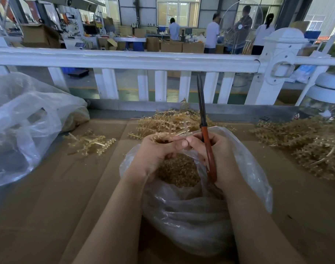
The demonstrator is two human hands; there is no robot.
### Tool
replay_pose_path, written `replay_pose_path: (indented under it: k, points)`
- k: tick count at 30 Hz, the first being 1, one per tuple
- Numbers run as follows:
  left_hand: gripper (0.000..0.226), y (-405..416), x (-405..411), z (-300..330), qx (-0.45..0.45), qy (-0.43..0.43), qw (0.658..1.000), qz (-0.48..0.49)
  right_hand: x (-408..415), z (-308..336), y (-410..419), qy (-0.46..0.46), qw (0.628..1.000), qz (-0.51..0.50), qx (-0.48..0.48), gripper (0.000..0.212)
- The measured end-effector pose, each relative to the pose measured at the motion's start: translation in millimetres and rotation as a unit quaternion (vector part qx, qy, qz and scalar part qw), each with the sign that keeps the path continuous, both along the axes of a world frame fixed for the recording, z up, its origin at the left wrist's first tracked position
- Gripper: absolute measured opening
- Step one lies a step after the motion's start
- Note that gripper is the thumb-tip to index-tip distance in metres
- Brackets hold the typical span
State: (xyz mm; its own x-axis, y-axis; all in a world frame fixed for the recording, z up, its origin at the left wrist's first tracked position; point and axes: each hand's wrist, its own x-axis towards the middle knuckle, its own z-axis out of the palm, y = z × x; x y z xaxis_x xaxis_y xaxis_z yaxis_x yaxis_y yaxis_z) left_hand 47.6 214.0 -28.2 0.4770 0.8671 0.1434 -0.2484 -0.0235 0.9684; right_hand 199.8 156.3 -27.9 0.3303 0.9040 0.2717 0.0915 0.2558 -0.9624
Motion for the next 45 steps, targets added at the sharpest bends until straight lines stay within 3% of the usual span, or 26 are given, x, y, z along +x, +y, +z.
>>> replay_pose_path:
  k: [5, 9, 17, 20, 24, 27, 34, 39, 45]
  points:
    - [0.021, 2, 1, 0, -0.043, -0.022, 0.999, 0.024, 1, 0, 1, -0.006, 1.0, 0.001, -0.008, 0.014]
    - [0.025, 0, 1, 1, -0.043, -0.003, 0.999, 0.003, 0, 0, 2, -0.007, 1.0, -0.021, -0.018, 0.002]
    - [0.021, -2, -3, 3, -0.039, 0.01, 0.999, -0.017, 1, -5, 5, -0.039, 0.999, -0.024, -0.003, 0.001]
    - [0.021, -2, -3, 4, -0.086, -0.023, 0.996, 0.01, 1, -6, 5, -0.033, 0.999, -0.022, 0.014, 0.014]
    - [0.022, 0, -4, 7, -0.132, -0.083, 0.987, 0.035, 2, -9, 5, -0.097, 0.993, -0.067, 0.007, 0.037]
    - [0.028, 1, -5, 9, -0.147, -0.124, 0.98, 0.052, 3, -14, 8, -0.155, 0.986, -0.064, -0.015, 0.035]
    - [0.025, 1, -7, 13, -0.137, -0.196, 0.965, 0.104, 1, -17, 6, -0.35, 0.933, -0.077, -0.041, 0.062]
    - [0.012, 1, -7, 13, -0.115, -0.203, 0.966, 0.112, 1, -19, 4, -0.383, 0.919, -0.083, -0.037, 0.065]
    - [0.015, 1, -7, 11, -0.092, -0.185, 0.973, 0.101, -1, -17, 4, -0.397, 0.913, -0.097, -0.027, 0.063]
